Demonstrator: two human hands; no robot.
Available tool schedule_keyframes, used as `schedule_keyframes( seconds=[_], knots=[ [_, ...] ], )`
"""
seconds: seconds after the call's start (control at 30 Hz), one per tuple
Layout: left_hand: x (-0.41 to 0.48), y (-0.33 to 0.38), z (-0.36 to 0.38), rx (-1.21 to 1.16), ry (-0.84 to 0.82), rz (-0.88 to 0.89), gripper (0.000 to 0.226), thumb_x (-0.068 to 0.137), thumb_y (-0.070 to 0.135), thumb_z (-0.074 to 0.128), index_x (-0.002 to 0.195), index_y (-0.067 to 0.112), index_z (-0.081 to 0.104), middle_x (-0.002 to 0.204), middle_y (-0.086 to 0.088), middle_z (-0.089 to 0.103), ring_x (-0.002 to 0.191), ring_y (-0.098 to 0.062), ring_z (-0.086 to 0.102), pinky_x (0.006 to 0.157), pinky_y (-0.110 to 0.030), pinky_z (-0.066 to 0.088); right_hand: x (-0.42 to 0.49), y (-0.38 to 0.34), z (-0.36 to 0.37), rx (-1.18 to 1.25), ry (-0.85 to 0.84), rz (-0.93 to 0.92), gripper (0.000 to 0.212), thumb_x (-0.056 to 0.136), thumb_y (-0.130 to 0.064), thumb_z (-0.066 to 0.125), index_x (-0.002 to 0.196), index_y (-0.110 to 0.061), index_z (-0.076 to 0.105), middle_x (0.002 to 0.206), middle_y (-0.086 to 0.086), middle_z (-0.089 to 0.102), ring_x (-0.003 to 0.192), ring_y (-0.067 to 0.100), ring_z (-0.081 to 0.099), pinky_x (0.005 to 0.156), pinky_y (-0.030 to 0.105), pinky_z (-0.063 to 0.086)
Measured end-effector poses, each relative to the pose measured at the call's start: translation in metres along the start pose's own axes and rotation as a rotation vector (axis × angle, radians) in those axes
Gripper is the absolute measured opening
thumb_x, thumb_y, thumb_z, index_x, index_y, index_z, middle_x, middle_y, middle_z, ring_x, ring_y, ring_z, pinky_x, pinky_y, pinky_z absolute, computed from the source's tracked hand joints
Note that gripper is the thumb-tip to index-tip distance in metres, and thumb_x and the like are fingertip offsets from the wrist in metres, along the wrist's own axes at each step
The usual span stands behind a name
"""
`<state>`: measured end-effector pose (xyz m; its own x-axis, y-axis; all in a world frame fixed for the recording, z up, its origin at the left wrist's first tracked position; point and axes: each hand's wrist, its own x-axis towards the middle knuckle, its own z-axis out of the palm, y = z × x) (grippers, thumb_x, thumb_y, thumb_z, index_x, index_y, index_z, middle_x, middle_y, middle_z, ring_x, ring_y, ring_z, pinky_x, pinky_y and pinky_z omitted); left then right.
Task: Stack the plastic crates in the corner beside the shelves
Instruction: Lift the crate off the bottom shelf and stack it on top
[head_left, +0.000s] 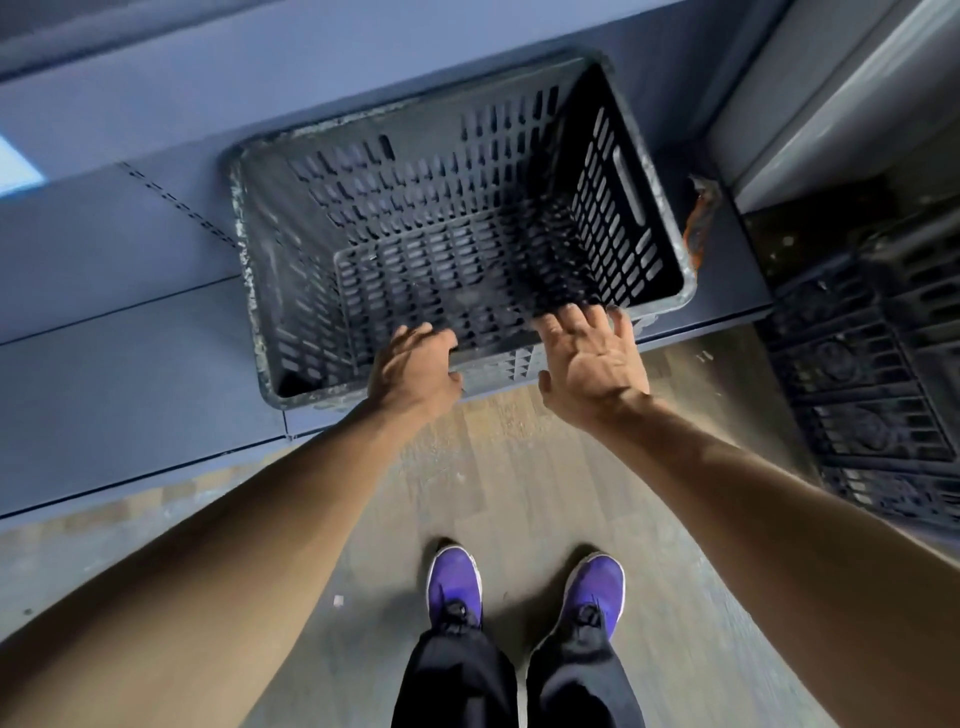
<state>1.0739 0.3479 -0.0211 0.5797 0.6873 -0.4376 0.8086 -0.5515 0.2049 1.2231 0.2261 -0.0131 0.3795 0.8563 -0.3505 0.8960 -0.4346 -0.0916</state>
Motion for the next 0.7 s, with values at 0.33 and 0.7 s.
schedule_keyframes(
  seconds=[0.33,0.7],
  knots=[
    [-0.021,-0.003,0.023,0.070,-0.137,-0.063,0.040,0.098,0.037,0.054,0.136,0.025,0.053,0.134,-0.005,0.058,0.123,-0.025,0.052,0.101,-0.035,0.038,-0.003,0.003,0.014,0.001,-0.270,-0.002,0.051,0.093,-0.022,0.053,0.143,-0.027,0.044,0.145,0.010,0.038,0.131,0.030,0.037,0.109,0.040,0.034],
    [-0.056,-0.009,0.021,0.183,-0.143,0.014,0.034,0.098,0.041,0.051,0.131,0.037,0.054,0.119,-0.006,0.067,0.110,-0.028,0.060,0.092,-0.034,0.042,-0.035,0.006,0.017,-0.095,-0.306,-0.022,0.035,0.101,-0.039,0.040,0.129,-0.020,0.050,0.117,0.014,0.061,0.105,0.029,0.057,0.111,0.049,0.032]
  ],
)
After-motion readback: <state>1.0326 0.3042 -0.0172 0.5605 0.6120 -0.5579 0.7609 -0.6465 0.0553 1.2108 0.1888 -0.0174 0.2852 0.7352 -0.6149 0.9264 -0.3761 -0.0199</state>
